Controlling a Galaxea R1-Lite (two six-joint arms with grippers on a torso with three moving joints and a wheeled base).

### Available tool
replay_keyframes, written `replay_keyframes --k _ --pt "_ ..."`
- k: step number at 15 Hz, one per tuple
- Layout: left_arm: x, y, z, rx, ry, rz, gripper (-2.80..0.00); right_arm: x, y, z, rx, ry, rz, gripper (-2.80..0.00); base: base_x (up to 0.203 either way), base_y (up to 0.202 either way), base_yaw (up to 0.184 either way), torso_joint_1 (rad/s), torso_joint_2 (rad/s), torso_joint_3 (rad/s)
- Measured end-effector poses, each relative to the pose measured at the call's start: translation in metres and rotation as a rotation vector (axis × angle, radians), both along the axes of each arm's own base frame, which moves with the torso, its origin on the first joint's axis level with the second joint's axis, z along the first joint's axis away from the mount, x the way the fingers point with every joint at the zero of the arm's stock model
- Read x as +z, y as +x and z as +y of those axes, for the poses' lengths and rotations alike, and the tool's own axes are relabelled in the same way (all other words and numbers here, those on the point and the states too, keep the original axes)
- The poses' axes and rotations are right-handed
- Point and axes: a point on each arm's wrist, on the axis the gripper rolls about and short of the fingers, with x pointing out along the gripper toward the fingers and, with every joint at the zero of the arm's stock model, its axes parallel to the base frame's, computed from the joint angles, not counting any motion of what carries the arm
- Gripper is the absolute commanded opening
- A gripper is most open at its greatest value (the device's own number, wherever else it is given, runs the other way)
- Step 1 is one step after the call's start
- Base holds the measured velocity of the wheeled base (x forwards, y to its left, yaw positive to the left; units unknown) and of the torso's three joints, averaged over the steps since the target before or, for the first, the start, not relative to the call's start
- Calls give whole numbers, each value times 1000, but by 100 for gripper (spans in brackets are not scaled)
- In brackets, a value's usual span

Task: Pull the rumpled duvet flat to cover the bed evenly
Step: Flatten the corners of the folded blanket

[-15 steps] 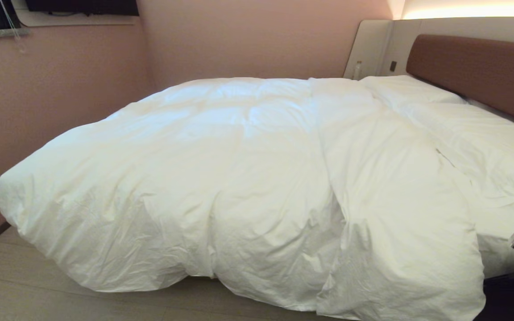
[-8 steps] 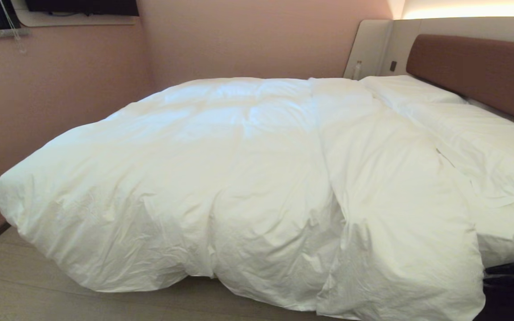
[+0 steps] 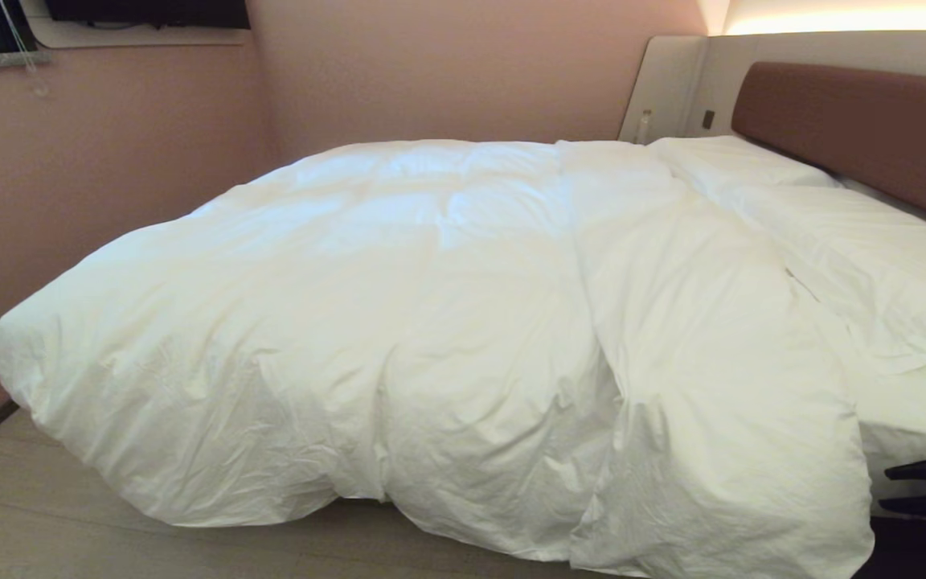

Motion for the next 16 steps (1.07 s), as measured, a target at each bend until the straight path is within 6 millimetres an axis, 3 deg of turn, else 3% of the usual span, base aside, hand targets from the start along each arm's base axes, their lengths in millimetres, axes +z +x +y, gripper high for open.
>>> replay_keyframes --k 16 --pt "0 0 0 0 0 0 -280 -34 41 25 142 9 37 0 0 0 0 0 0 0"
